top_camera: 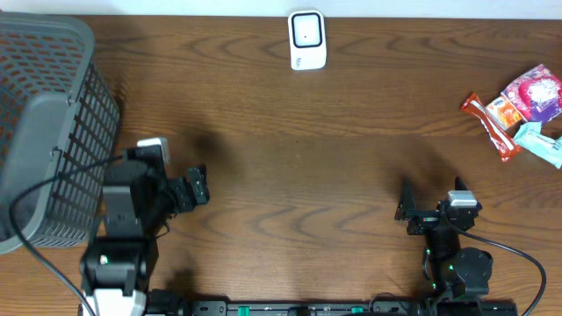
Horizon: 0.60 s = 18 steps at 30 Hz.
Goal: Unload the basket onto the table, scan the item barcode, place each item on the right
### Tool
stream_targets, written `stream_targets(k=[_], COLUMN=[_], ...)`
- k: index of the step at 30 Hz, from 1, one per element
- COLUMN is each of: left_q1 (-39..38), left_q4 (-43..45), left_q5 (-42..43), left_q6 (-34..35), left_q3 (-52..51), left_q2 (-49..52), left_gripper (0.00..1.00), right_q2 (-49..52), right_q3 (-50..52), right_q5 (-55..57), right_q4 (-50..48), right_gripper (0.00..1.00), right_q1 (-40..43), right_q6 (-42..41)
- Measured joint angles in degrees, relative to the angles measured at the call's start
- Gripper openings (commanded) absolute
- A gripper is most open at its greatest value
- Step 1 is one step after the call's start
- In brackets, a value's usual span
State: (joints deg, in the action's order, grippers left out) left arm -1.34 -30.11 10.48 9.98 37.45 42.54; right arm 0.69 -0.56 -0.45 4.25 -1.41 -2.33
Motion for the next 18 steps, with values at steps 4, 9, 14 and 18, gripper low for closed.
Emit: stream_targets(k=[4,9,14,18], left_q1=[0.0,0.0,0.0,0.0], left_q4=[2.5,2.7,2.5,2.5], left_q5=[0.2,0.2,0.2,0.2], left_q6=[0.0,-0.2,-0.5,-0.8], left_q3=[-6.1,-12.5,-17.0,-17.9], left_q2=[-5.5,-11.2,-19.0,-27.5], left_gripper=[0.98,0.98,0.98,0.98], right_q2=[0.0,0.0,0.0,0.0], right_q3=[0.0,0.0,0.0,0.0], right_q5=[0.0,0.0,0.0,0.0], right_q4=[0.0,0.0,0.0,0.0], right_gripper=[0.99,0.99,0.99,0.99], right_q1=[0.0,0.0,0.0,0.0], right_q6=[0.0,0.0,0.0,0.0])
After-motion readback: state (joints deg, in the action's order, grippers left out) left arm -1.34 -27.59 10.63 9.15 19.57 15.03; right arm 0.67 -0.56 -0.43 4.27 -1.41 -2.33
